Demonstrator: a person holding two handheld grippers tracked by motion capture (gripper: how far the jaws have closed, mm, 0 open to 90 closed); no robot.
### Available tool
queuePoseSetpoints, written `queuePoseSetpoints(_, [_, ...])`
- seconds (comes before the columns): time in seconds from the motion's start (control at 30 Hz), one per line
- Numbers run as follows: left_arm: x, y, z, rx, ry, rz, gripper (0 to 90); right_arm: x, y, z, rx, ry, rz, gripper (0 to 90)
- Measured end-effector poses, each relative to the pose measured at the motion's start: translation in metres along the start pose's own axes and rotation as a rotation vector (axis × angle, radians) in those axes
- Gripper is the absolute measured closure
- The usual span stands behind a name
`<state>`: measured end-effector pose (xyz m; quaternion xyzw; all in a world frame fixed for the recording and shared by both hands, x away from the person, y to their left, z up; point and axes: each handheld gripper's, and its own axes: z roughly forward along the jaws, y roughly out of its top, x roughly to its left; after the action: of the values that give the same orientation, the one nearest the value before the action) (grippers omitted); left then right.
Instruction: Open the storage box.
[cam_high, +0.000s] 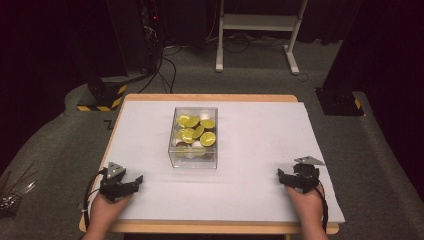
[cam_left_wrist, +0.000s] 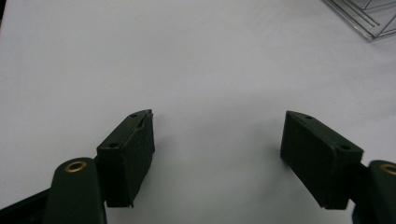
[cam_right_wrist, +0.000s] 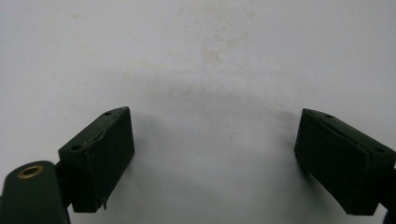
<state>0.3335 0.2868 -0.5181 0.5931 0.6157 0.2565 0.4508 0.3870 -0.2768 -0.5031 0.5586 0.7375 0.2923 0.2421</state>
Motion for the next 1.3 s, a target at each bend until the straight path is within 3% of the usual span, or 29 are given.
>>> queuePoseSetpoints(0.37, [0.0007,0.0,-0.0002,0.001,0.002,0.019,26.2,0.0,0.0,-0.0002,0.004,0.005,0.008,11.6])
queuePoseSetpoints(0.93, [-0.0012,-0.0003,0.0002,-0.003,0.005,0.012,26.5,-0.0002,0.0001,-0.0001,0.003,0.005,0.008,11.7])
queuePoseSetpoints(1.3, [-0.0015,0.0,-0.002,0.001,-0.016,0.017,32.4,-0.0001,-0.0002,-0.0002,-0.003,-0.001,-0.007,12.1])
